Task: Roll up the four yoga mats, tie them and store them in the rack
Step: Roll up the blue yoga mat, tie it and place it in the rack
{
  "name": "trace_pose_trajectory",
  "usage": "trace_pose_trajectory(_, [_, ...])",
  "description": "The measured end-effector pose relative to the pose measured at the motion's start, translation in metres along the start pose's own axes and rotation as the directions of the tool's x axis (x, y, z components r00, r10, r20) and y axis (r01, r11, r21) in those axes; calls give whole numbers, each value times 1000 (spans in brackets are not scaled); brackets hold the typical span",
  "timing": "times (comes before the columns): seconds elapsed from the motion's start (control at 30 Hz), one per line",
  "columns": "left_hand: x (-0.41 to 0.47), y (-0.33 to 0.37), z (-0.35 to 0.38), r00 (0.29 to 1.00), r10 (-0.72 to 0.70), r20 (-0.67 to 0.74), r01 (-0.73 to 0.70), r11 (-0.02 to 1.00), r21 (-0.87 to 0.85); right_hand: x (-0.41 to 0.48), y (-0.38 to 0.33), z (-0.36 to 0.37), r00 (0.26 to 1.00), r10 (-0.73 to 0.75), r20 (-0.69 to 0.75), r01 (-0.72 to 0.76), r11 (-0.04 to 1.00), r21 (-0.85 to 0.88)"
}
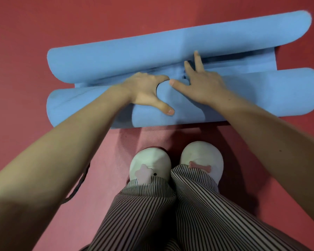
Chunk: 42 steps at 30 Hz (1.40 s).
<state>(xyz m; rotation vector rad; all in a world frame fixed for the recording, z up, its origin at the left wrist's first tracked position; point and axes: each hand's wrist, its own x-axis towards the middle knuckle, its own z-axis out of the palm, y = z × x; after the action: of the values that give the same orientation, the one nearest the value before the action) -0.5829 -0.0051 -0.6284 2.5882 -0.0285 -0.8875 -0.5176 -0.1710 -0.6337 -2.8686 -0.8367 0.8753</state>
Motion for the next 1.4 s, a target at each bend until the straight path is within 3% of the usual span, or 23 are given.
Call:
trace_pose_trajectory(0.27, [4,-3,-7,999,6,41,-5,999,-32,6,2,-7,1000,12,5,-12,994,109])
trace_pose_trajectory(0.47, [-15,7,19,995,92,-28,-87,986,145,-18,6,9,1000,-9,14,8,997,81])
trace_pose_trajectory(0.57, [-26,13,35,992,120,-38,-113,981,155,-32,6,21,999,-16,37,14,998,67])
trace_pose_trajectory(0.73, [-13,7,18,991,33,131,-32,999,-5,-28,4,15,999,-15,30,13,997,77])
trace_pose_trajectory(0.83, [0,-1,6,967,27,254,8,991,-135,-26,2,13,990,-50,-130,59,996,62])
trace_pose_trajectory(0.9, [5,-4,4,964,42,264,10,981,-193,-31,0,18,975,-80,-209,92,995,49])
trace_pose_trajectory(1.03, [7,-4,4,965,58,255,19,957,-290,-44,-1,31,980,-92,-179,99,995,30])
trace_pose_trajectory(1.17, [6,-5,8,980,75,184,-21,960,-280,-44,-1,34,976,-76,-205,82,996,19])
trace_pose_trajectory(1.27, [1,-6,8,991,55,118,-35,986,-163,-38,-1,31,968,-90,-235,94,996,8])
trace_pose_trajectory(1.4, [-13,-7,14,990,65,-128,-62,998,27,-21,3,18,963,-107,-249,128,989,68])
